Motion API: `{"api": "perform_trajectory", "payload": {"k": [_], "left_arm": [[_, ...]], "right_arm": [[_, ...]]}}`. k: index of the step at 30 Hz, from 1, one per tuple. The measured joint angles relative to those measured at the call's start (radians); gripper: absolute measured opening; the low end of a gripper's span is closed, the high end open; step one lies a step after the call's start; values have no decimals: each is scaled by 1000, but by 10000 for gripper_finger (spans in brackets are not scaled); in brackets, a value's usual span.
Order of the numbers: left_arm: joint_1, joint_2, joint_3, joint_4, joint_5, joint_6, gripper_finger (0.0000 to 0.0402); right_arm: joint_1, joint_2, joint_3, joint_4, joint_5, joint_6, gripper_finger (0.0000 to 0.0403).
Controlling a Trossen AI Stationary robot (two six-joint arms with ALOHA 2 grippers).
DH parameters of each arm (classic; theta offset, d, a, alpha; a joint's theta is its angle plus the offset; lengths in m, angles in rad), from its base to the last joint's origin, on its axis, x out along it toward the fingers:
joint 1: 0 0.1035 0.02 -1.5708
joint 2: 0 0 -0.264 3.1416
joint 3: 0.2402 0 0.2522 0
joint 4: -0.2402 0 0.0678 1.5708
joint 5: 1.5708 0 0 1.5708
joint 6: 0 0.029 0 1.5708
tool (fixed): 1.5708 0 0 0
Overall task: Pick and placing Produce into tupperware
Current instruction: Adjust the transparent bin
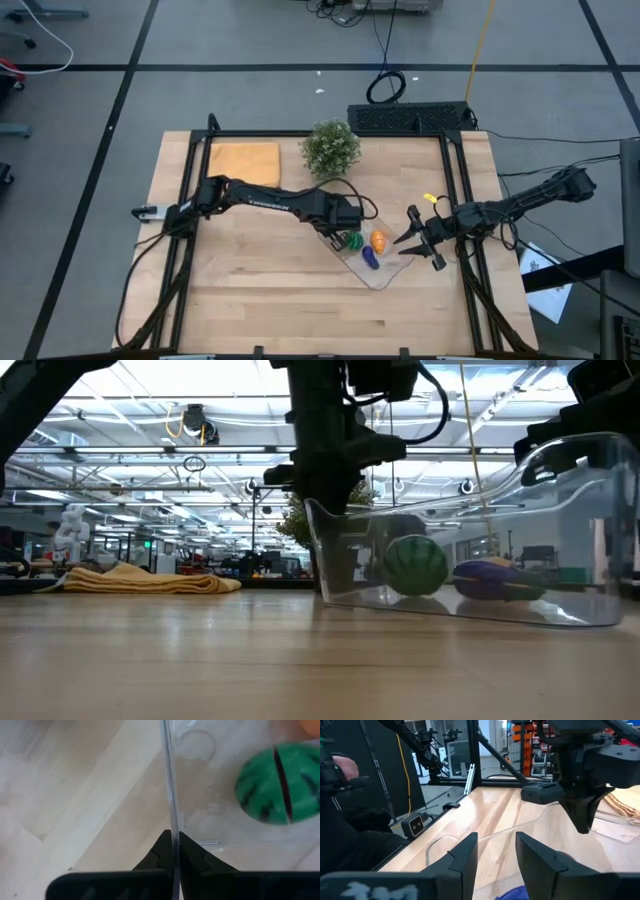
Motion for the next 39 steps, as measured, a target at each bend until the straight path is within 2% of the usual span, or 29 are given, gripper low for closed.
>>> {"api": "perform_trajectory", "payload": {"k": [3,9,15,19,26,32,39], "left_arm": [[-7,0,0,15,2,8,0],[14,0,0,12,109,46,0],[32,1,0,23,148,18,0],[43,1,-1,39,170,-68,0],[39,2,-2,114,267,-296,0],[1,2,-2,129,256,-435,0],[-41,2,-2,124,154,-538,0]], "right_arm": [[0,0,0,0,0,0,125],[0,0,0,0,1,14,125],[0,0,0,0,2,30,125],[0,0,0,0,3,33,125],[0,0,2,-11,29,70,125],[0,0,2,-28,29,48,125],[0,0,2,-34,28,58,125]]}}
